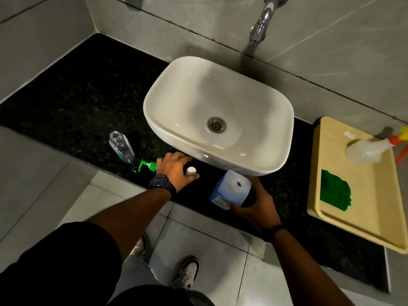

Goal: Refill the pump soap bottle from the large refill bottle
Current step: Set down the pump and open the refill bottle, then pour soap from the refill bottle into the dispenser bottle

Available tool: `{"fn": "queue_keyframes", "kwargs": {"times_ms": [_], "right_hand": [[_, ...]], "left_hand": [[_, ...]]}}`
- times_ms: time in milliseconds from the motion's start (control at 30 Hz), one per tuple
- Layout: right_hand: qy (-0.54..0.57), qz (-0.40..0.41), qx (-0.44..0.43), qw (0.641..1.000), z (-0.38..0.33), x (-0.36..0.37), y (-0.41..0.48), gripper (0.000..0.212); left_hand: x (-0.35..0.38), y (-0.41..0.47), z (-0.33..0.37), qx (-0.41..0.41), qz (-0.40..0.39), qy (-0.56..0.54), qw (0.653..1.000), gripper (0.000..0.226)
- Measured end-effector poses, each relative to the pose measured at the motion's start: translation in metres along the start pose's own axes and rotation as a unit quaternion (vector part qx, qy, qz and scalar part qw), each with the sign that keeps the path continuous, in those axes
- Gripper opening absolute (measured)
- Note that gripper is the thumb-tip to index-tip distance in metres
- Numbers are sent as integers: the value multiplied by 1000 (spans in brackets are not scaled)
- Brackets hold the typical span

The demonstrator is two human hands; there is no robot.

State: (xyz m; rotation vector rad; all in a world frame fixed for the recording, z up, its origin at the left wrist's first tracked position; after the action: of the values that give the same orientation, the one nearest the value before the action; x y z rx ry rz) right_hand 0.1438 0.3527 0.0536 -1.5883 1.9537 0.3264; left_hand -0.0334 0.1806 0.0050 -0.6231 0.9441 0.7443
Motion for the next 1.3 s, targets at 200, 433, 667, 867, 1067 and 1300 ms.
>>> {"fn": "queue_keyframes", "kwargs": {"times_ms": [200,433,667,867,1067,1300], "right_hand": [[-4,6,-4,1000,-1,1,2,74],[-13,2,10,1000,7,8,6,71],[-34,11,45,998,13,11,7,72],[-33,19,52,998,9,4,6,70],[14,55,27,998,-9,-3,-3,70],[94,118,-44,988,-59,-23,-3,63]], "left_hand": [[-46,-37,-56,-76,191,-207,957,37],[-71,-79,-131,-137,298,-274,904,41],[-81,-65,-172,-222,224,-276,908,112],[-76,-34,-174,-165,119,-298,933,92],[-99,-36,-159,-156,165,-295,928,79],[-133,-37,-103,-60,235,-363,899,78]]}}
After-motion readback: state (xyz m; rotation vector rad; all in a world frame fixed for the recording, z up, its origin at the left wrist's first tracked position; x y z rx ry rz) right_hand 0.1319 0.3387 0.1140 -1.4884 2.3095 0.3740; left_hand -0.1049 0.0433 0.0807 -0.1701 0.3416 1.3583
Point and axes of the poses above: each hand's wrist, its own y-axis towards the middle knuckle, its own x-axis out of the palm, z = x × y, the point moved 9 cm from there along y, towards the middle knuckle, and after that the axes turned 12 degrees about -z, right-handed, at the moved point
